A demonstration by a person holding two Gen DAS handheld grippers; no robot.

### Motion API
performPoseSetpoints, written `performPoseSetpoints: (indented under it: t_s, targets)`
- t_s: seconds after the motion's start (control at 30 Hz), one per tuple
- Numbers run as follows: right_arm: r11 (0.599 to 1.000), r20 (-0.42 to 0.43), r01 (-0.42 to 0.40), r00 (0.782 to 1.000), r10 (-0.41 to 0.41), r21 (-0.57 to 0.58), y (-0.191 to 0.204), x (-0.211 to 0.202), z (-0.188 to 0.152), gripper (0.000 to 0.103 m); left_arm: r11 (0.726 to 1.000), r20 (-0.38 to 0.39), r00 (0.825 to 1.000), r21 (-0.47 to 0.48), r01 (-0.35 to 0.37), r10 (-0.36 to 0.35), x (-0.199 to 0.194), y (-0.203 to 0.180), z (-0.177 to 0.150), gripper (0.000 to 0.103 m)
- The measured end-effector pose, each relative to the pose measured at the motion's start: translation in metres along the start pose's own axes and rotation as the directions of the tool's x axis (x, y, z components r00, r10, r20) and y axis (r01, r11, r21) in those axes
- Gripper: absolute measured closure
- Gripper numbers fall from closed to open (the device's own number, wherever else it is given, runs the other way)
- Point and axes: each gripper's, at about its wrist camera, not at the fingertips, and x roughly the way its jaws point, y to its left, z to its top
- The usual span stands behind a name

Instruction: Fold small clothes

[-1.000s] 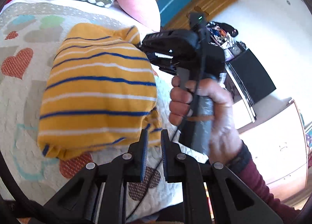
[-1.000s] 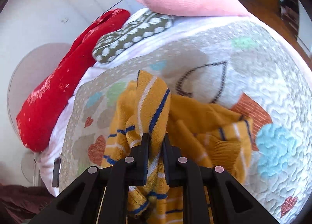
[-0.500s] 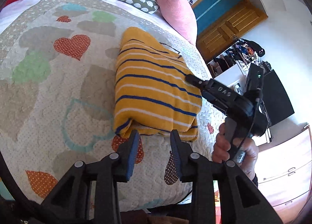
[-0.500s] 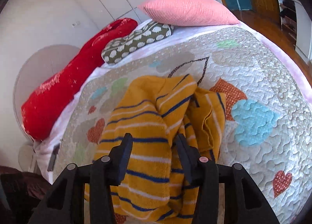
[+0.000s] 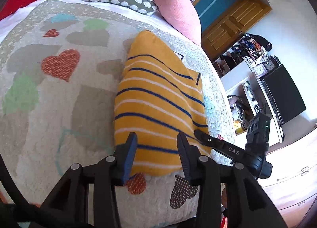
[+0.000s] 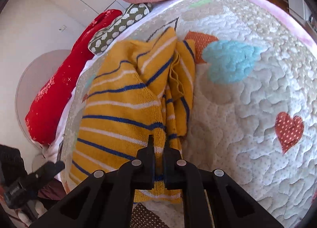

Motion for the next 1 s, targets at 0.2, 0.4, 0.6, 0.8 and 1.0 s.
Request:
performPoseSetpoints:
  t_s: [0.2, 0.4, 0.6, 0.8, 1.0]
  targets:
    - [0.997, 0.108, -0.078, 0.991, 0.075, 0.018, 0.006, -0.025, 0.028, 0.079, 0.99, -0.079, 0.989, 0.07, -0.12, 0.126, 0.052, -0.006, -0.004, 0.064]
    - [1.0, 0.154, 0.018, 0.988, -0.019, 0.007, 0.017, -0.008, 0.08, 0.062, 0.991, -0.069, 0.99, 0.069, -0.117, 0.121, 0.048, -0.007, -0.007, 0.063]
    - [0.998, 0.062, 0.043, 0.997, -0.04, -0.045, 0.024, 0.031, 0.101, 0.096, 0.991, -0.075, 0.99, 0.077, -0.112, 0.118, 0.048, -0.008, -0.007, 0.063]
    - [0.941, 0.113, 0.317, 0.946, -0.304, -0.116, 0.019, 0.041, 0.109, 0.097, 0.989, -0.079, 0.99, 0.094, -0.11, 0.118, 0.051, -0.014, -0.007, 0.063]
    - [0.955, 0.176, 0.289, 0.945, -0.275, -0.061, 0.021, 0.008, 0.097, 0.089, 0.983, -0.044, 0.992, 0.144, -0.114, 0.121, 0.012, -0.017, -0.011, 0.062]
